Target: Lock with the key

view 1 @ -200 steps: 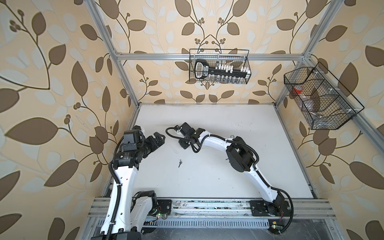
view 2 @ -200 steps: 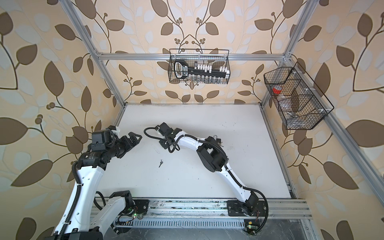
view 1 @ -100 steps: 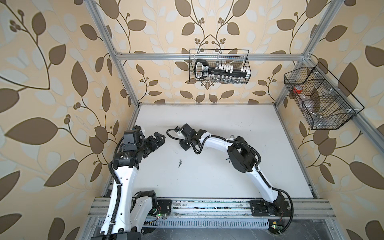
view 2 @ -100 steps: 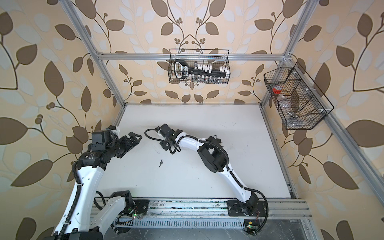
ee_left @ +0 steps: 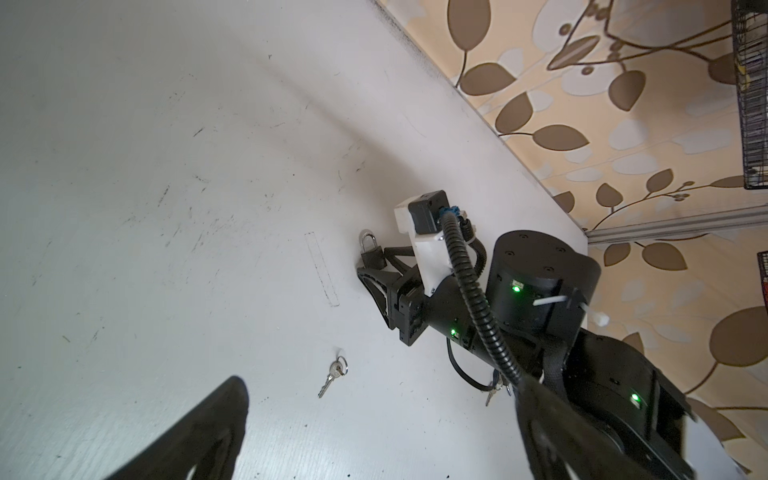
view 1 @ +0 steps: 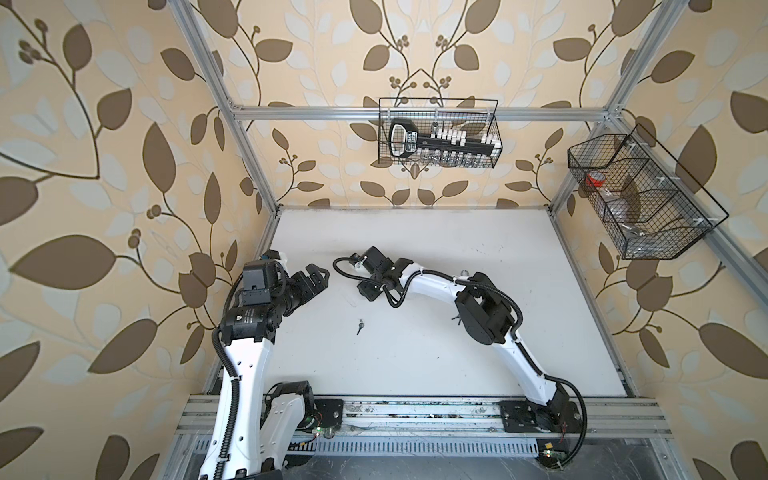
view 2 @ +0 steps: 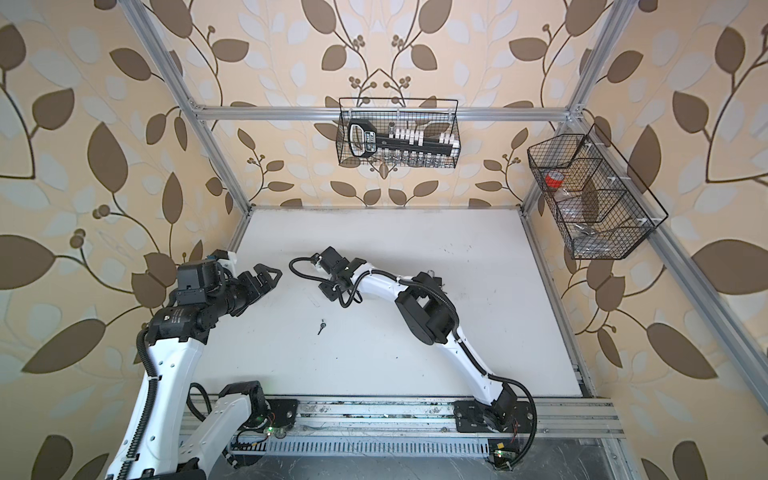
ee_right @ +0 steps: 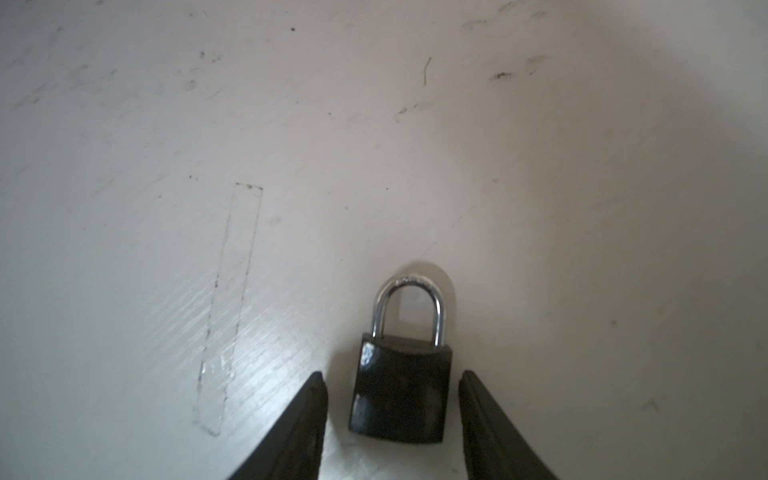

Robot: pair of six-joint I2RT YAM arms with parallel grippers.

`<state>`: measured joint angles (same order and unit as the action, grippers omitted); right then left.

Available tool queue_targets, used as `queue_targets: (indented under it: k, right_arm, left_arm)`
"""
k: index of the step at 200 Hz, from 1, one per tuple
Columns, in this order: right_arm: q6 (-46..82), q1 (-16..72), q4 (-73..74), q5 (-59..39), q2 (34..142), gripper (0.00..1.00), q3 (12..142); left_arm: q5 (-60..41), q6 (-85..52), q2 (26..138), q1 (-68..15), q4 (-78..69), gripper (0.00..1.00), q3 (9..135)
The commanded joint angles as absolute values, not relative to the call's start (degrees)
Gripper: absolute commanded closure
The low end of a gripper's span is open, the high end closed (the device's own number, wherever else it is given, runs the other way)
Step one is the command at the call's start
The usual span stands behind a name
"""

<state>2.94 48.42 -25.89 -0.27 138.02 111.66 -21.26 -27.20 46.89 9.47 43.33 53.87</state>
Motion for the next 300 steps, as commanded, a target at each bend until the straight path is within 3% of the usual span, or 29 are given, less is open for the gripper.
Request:
queue_targets:
  k: [1,40,97,137,173,300]
  right_arm:
    - [5.22,46.56,-23.27,-2.7,126.6,0.48,105.33]
    - [13.81,41.9,-11.26,-2.12,104.5,0.48,76.16]
    - [29.26,30.94,-19.54,7.77,80.49,0.54,50.34]
    - [41.05,28.15,-20.62,7.75,72.67,0.55,41.77]
    - [46.65,27.68,-18.45,4.3,73.82,0.49,39.54]
    - [50.8,26.72,-12.06,0.17,82.17,0.4,37.14]
  left_arm:
    - [-24.83,-24.7,45.41,9.78,43.16,0.01,55.35]
    - [-26.53,-27.59,44.43,3.58,36.88,0.01,50.82]
    - [-10.99,-30.68,53.87,-29.02,23.73,0.01,47.68]
    - [-7.32,-28.92,65.54,-43.5,14.82,0.01,49.27]
    - [-8.39,-29.3,70.42,-45.9,11.52,0.01,50.54]
    - [-1.38,-30.04,65.94,-45.81,15.77,0.01,48.26]
